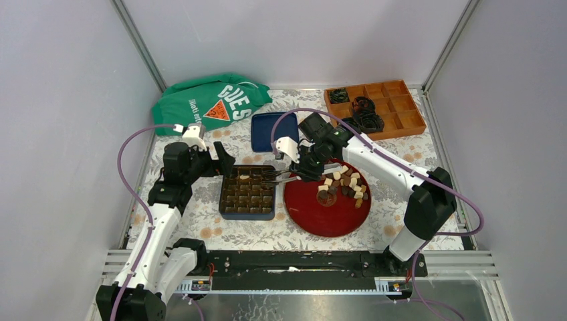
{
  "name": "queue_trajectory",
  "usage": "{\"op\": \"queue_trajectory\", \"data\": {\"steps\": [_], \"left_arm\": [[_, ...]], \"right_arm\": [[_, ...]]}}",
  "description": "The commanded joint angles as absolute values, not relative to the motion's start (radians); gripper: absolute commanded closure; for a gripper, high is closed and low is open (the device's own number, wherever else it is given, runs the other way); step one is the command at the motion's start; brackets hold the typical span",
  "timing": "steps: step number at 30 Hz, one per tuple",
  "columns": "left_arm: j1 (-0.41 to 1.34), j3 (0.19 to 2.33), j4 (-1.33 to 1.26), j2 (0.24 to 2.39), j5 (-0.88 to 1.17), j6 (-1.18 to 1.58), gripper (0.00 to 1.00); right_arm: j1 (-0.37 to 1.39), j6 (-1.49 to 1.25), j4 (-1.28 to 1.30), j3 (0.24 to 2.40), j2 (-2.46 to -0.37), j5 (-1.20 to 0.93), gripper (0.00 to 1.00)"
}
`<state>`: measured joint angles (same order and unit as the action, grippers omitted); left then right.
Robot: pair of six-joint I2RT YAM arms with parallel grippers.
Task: Pack the chocolate
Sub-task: Place the fake chocolate in the packing box.
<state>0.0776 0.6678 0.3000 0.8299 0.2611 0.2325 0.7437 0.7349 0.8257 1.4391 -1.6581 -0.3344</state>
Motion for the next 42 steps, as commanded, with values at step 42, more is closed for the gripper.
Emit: {"op": "queue_trajectory", "data": {"steps": [42], "left_arm": [[0.072,0.689,0.284,0.824,0.244,0.221,0.01]], "right_arm": [[0.102,0.691,0.844,0.988,-1.011,-0.732,0.56]]}}
